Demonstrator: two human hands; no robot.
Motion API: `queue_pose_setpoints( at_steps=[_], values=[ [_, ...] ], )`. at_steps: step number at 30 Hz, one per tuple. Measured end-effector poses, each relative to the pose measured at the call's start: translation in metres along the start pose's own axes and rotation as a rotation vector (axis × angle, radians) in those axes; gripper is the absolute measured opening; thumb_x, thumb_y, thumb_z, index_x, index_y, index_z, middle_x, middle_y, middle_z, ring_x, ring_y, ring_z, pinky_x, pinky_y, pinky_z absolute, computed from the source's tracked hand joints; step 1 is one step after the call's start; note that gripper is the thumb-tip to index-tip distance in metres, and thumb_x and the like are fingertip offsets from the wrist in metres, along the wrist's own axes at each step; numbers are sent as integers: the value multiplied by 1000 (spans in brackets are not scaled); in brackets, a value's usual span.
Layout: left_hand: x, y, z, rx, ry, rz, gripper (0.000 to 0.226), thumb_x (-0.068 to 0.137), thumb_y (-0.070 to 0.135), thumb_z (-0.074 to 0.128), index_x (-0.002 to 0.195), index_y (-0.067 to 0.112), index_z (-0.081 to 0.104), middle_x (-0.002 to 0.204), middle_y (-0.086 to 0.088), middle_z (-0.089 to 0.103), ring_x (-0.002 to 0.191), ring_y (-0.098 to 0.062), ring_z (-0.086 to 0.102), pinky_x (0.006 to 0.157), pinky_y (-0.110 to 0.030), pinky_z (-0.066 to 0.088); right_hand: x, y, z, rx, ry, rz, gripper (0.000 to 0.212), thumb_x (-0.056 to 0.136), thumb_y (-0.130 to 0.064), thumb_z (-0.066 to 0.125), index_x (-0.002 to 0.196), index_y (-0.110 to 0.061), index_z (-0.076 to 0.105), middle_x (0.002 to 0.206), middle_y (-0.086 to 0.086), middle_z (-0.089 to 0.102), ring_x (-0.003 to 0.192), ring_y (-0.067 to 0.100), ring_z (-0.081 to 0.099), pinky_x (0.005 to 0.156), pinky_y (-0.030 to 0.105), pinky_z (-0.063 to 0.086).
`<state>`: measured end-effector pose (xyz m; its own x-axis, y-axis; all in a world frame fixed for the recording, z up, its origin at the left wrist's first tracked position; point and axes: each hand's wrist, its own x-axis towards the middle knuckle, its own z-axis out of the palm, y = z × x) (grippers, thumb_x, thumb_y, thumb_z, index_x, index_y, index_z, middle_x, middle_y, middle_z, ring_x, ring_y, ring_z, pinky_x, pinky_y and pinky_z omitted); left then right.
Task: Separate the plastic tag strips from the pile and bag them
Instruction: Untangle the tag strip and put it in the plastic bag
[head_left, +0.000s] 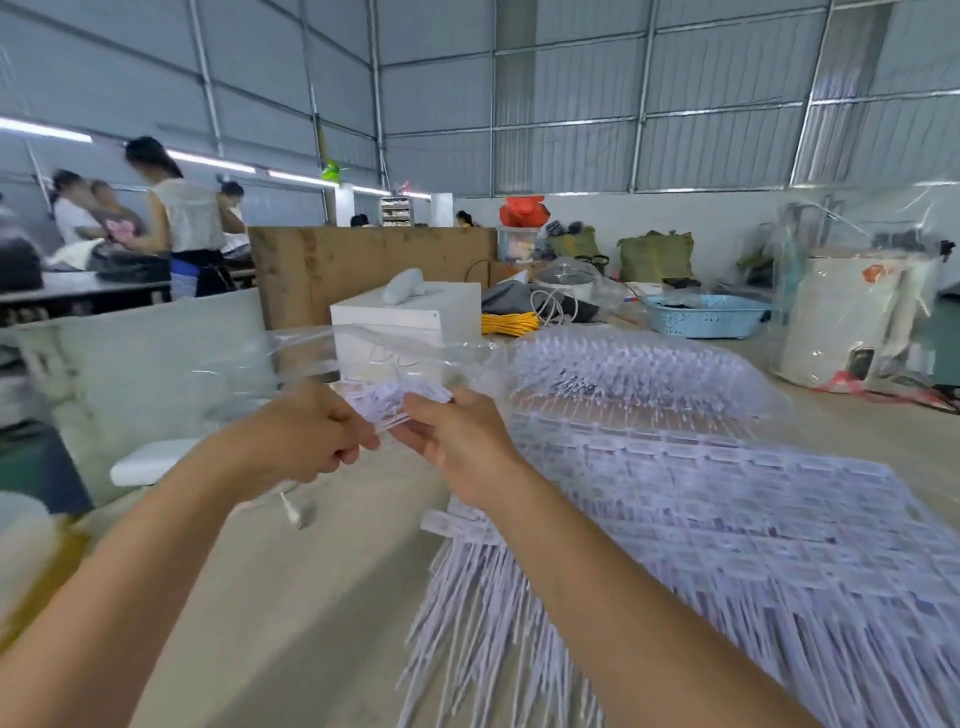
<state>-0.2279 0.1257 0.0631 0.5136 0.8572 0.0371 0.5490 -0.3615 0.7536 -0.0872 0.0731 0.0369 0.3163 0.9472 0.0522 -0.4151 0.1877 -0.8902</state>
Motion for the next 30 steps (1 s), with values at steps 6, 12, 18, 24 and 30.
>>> queue_pose_setpoints(
  at_steps=[6, 12, 18, 24, 30],
  values=[
    [55, -22, -9, 34, 166, -106, 15, 88, 2, 57, 83, -6, 68, 58, -9, 52, 45, -17, 39, 33, -15, 31, 46, 21, 21, -305, 85, 5, 54, 83, 4, 59, 133, 0, 40, 117, 21, 59, 98, 29, 63, 97, 45, 48],
    [125, -36, 16, 162, 298, -109, 25, 88, 3, 50, 106, -11, 60, 104, -25, 64, 89, -33, 61, 83, -39, 53, 41, 10, -7, -608, -5, -33, 32, 86, 3, 59, 117, -3, 56, 84, 8, 63, 62, 15, 66, 62, 26, 58],
    [162, -44, 53, 482, 327, -144, 28, 89, 4, 50, 114, -5, 55, 121, -20, 58, 115, -31, 54, 91, -32, 45, 8, -15, -61, -971, -111, -75, 9, 90, -6, 58, 91, -8, 67, 75, 2, 72, 44, 7, 55, 37, 18, 37],
    [165, -41, 70, 772, 295, -216, 38, 89, 15, 52, 126, 10, 51, 137, -17, 42, 128, -32, 38, 103, -40, 36, -5, -14, -89, -999, -38, -99, 11, 90, -5, 57, 88, -8, 68, 70, 1, 71, 42, 8, 52, 37, 17, 35],
    [131, -10, 62, 965, 279, -179, 37, 92, 31, 51, 126, 15, 52, 138, -15, 36, 128, -32, 34, 100, -42, 35, -15, -14, -93, -789, 97, -188, 16, 89, 5, 55, 87, -7, 65, 71, 8, 68, 45, 7, 57, 42, 17, 42]
  ],
)
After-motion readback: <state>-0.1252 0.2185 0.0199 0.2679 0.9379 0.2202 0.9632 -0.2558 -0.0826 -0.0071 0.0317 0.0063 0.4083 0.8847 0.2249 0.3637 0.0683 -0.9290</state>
